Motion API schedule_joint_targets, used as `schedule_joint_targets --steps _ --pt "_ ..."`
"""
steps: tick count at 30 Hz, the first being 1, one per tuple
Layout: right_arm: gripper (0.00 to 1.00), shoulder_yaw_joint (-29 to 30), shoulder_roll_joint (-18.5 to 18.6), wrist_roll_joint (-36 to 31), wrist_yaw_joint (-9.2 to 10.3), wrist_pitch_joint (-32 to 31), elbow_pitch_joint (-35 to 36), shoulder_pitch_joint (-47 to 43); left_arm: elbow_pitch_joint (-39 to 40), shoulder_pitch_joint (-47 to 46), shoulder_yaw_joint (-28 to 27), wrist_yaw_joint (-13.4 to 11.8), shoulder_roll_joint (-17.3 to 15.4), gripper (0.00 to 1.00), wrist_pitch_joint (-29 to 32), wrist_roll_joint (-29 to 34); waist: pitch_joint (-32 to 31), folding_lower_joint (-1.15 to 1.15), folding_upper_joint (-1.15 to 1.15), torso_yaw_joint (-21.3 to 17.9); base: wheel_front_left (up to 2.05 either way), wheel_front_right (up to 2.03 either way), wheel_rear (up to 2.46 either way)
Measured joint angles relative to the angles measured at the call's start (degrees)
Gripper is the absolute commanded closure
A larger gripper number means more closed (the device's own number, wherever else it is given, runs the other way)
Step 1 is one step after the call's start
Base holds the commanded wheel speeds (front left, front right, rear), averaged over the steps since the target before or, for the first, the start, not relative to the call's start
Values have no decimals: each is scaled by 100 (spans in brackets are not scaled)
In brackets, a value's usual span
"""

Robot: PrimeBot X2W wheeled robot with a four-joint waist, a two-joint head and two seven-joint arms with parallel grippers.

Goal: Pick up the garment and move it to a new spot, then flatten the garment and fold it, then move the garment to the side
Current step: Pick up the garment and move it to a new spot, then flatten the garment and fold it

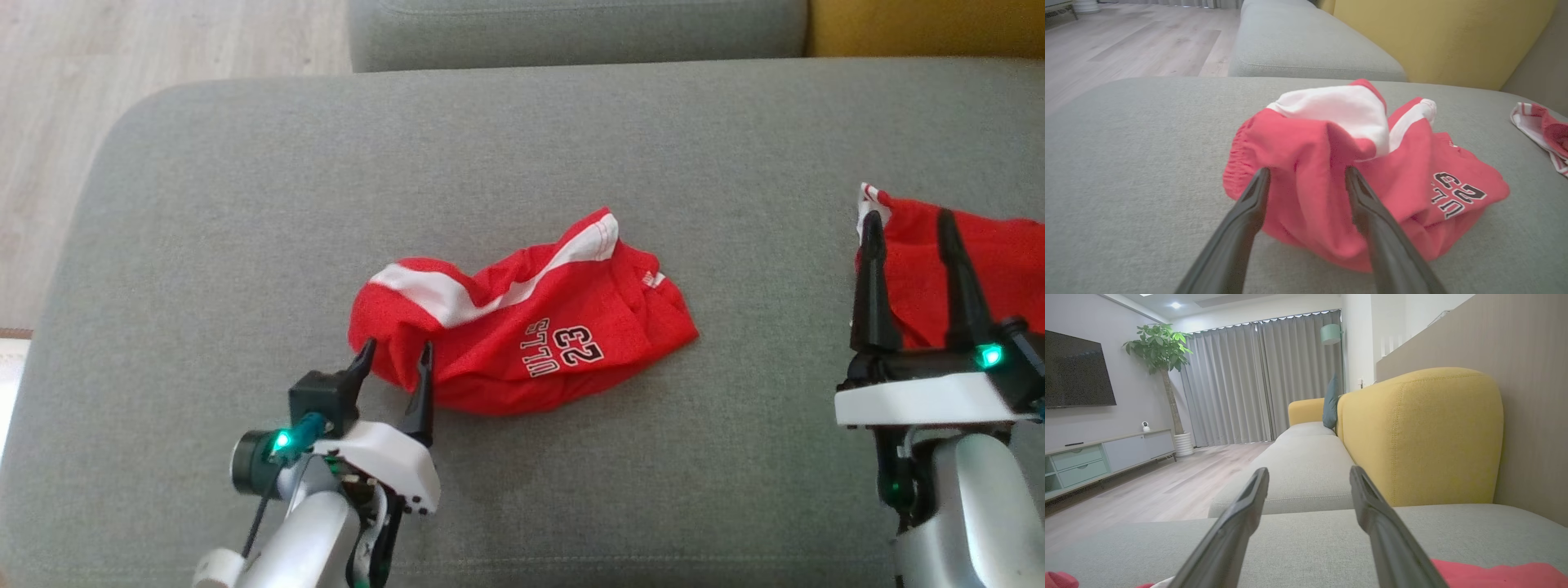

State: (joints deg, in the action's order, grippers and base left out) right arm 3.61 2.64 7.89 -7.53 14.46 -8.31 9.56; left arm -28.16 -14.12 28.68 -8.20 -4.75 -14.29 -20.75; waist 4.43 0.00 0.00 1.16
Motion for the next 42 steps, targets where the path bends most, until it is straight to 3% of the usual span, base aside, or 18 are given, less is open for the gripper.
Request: schedule_joint_targets --steps 5,10,13,19,29,36,42 --pt "0 -41 0 -41 0 0 -47 -14 101 152 -375 -20 79 0 0 45 -100 0 0 107 0 0 0" --pt "0 -34 0 -42 0 -1 -53 -170 770 418 -915 16 110 0 0 180 -188 0 0 225 0 0 0" --pt "0 -91 -1 -43 0 -12 -53 -237 1678 592 -1473 174 109 0 -1 478 -242 0 0 333 0 0 0" --pt "0 -131 -1 -43 0 -55 -85 -456 2082 1117 -2026 402 135 0 -19 513 -273 0 0 481 0 0 0" --pt "0 -255 -2 -188 0 -620 -305 -221 2095 1259 -1830 573 182 0 -19 423 -89 0 0 942 0 0 0" --pt "0 -470 1 193 0 -1383 -1292 688 2080 1100 -1529 552 196 0 -20 347 210 0 0 1277 0 0 0" --pt "0 -255 10 676 0 -1809 -2250 1308 2027 967 -1272 517 201 0 -20 245 433 1 0 1610 0 0 0"
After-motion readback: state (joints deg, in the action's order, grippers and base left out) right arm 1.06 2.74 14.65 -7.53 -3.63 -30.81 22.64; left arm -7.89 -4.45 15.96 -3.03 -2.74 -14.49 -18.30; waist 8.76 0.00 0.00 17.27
